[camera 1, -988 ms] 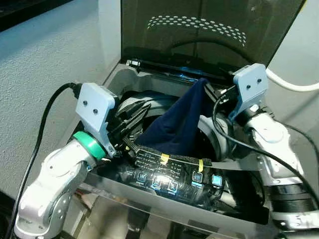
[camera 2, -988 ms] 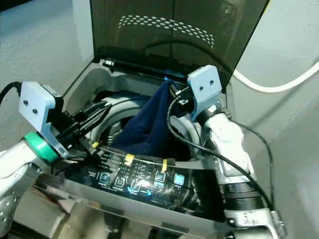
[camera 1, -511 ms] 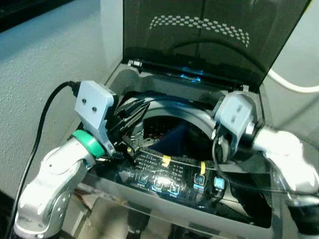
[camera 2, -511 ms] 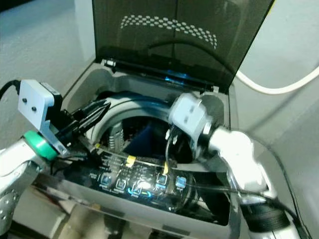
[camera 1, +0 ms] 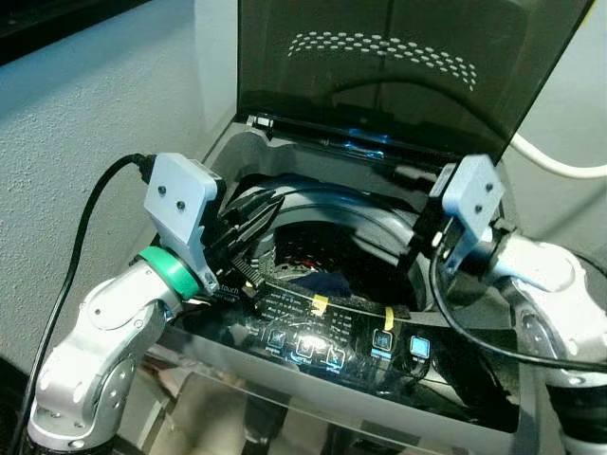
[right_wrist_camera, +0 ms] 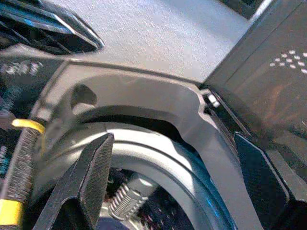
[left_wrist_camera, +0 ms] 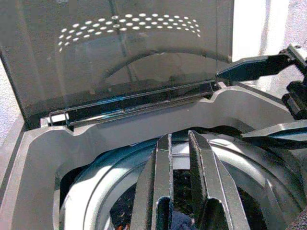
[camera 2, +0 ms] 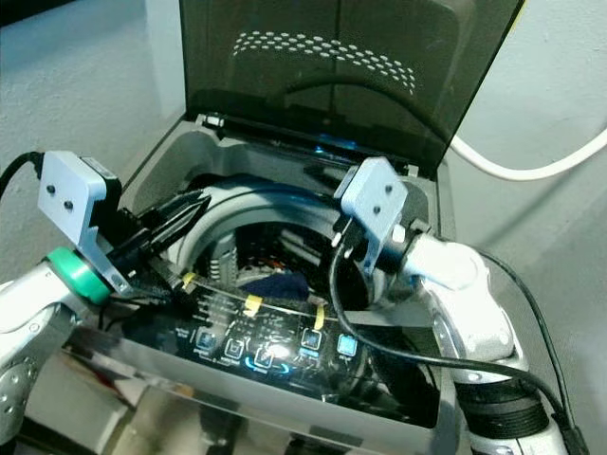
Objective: Clothes washing
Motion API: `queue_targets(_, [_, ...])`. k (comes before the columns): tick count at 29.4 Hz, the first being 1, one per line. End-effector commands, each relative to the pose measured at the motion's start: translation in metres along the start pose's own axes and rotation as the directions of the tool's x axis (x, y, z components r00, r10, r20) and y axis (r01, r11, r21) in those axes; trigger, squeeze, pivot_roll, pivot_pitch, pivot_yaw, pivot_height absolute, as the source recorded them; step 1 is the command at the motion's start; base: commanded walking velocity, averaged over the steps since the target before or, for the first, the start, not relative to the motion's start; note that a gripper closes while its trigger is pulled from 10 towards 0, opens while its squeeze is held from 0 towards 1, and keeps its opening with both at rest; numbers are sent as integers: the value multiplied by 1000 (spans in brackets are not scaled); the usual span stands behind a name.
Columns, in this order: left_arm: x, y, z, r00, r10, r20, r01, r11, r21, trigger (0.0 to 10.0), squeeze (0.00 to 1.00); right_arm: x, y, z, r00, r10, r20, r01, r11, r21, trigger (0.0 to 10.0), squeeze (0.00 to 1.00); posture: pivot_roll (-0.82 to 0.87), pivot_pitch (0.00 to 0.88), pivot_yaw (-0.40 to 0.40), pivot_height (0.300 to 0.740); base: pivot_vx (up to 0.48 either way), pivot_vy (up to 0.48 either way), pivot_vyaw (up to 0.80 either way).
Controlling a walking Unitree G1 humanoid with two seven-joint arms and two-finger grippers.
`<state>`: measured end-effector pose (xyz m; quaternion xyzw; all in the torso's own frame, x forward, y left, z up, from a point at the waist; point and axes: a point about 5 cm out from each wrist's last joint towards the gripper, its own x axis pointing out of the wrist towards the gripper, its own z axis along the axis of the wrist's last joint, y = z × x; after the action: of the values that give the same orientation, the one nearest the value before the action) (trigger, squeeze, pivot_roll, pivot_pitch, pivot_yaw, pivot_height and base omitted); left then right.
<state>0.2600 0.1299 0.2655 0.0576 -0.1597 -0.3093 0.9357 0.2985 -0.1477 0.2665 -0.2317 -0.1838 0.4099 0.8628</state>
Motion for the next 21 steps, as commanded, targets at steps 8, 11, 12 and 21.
queue_targets(8, [-1,0,-1,999,39,11,-38,999,-20,10000,0,6,-31,20,973,-194,127,185,979,80,10000,0,219,0,-23,740,0,0,0])
queue_targets(11, [0,0,-3,999,52,10,-52,998,-26,10000,0,7,-45,21,923,-348,162,321,932,171,10000,0,219,0,-23,740,0,0,0])
queue_targets(12, [1,4,-6,992,126,0,-126,992,-18,10000,0,14,-47,12,849,-510,140,464,846,264,10000,0,246,0,-34,740,0,0,0])
queue_targets(21, [-7,37,-10,909,418,-7,-417,909,15,10000,0,40,-18,-17,688,-725,-5,634,598,491,10000,0,261,6,-71,740,0,0,0])
